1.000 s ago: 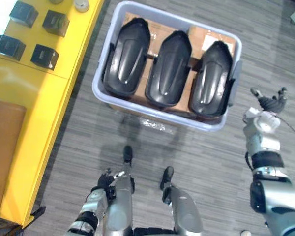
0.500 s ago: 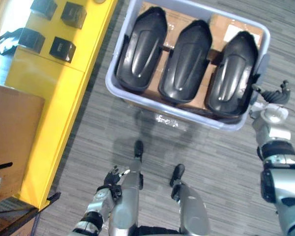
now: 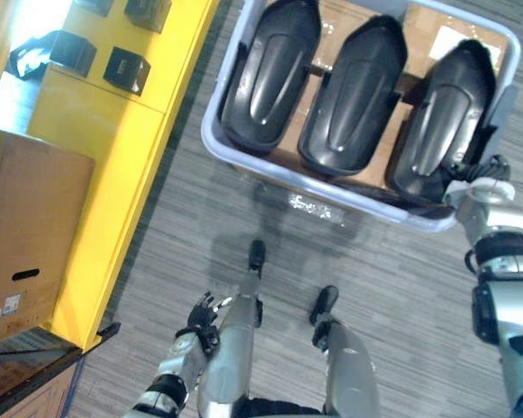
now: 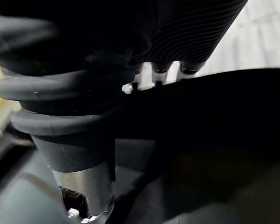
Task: Walk over and take plastic housings, then place them on the shelf
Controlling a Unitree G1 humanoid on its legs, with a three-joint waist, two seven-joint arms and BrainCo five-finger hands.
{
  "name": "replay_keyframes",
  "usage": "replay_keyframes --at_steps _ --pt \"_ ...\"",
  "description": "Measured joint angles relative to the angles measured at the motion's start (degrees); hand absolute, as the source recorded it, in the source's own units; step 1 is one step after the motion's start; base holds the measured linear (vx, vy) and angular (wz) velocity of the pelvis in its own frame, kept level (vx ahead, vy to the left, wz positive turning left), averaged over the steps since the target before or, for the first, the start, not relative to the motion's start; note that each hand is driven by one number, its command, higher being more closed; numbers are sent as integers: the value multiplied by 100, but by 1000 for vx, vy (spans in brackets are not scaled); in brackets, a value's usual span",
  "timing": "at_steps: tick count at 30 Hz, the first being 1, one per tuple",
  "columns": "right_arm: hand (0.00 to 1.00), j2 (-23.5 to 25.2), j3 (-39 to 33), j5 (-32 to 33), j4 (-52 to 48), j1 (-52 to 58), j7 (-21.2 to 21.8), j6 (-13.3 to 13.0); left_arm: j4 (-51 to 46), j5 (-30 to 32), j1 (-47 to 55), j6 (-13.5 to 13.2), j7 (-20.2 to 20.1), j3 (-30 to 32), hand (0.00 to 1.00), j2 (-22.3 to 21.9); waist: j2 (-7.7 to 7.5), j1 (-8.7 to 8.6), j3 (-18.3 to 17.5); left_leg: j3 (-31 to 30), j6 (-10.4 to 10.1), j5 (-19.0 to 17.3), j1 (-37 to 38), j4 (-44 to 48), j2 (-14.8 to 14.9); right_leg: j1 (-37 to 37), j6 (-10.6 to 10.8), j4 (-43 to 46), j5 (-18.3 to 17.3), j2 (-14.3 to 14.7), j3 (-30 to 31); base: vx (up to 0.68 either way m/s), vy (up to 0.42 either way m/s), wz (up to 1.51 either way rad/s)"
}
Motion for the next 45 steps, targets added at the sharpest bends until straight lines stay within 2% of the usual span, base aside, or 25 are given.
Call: replay_keyframes --at_steps 2,4,6,9,16,18,26,35,41,45 --pt "100 -293 -8 -37 182 -53 99 249 9 -30 -9 -68 -40 -165 0 -9 109 43 7 -115 -33 21 -33 -22 -18 1 19 50 -74 -11 -106 -30 -19 22" --pt "100 -414 -26 -170 320 -95 123 310 10 -47 -10 -91 -57 -217 0 -12 153 69 -2 -163 -70 48 -74 -46 -18 -68 -20 109 -133 -31 -131 -39 -21 16" --pt "100 -566 -28 -647 490 -197 243 340 29 -49 -15 -110 -84 -229 0 -67 251 81 1 -222 -87 125 -85 -125 -15 -131 -12 216 -195 -53 -161 -22 -42 11" --pt "100 -633 0 -1304 498 -283 312 464 48 -59 -15 -181 -89 -299 0 -81 297 93 -1 -222 -95 228 -86 -259 12 -253 18 327 -241 -57 -158 8 -57 0" --pt "100 -696 10 -2054 605 -401 248 462 30 -223 -17 -188 -91 -495 0 -87 421 99 -20 -247 -110 240 -86 -256 4 -274 10 438 -313 -75 -168 49 -58 1" --pt "100 -698 133 -2265 596 -423 94 420 18 -275 -17 -191 -91 -604 0 -57 433 100 -20 -262 -111 238 -89 -252 -8 -283 13 467 -334 -89 -172 14 -33 3" --pt "100 -780 764 -2652 216 -428 -470 391 0 -453 -14 -172 -90 -619 0 -37 433 88 -20 -267 -109 237 -189 -185 -6 -401 4 536 -353 -92 -159 -7 -16 0" --pt "100 -816 1372 -3040 -523 -496 -843 -18 -220 -687 93 -157 -90 -551 0 21 409 89 -4 -244 -99 226 -190 -68 57 -343 12 538 -316 -5 -133 10 -34 -2" --pt "100 -819 1368 -3028 -868 -487 -1183 -67 -489 -1005 190 -222 23 -250 0 8 247 80 43 -217 -116 204 -22 -11 134 -142 -5 502 -295 35 -129 3 -17 -2" --pt "100 -809 1321 -3026 -1091 -343 -1437 -202 -729 -1245 321 -428 276 91 0 24 71 63 44 -157 -149 178 310 -79 191 150 -9 407 -294 91 -108 -19 -23 -9"
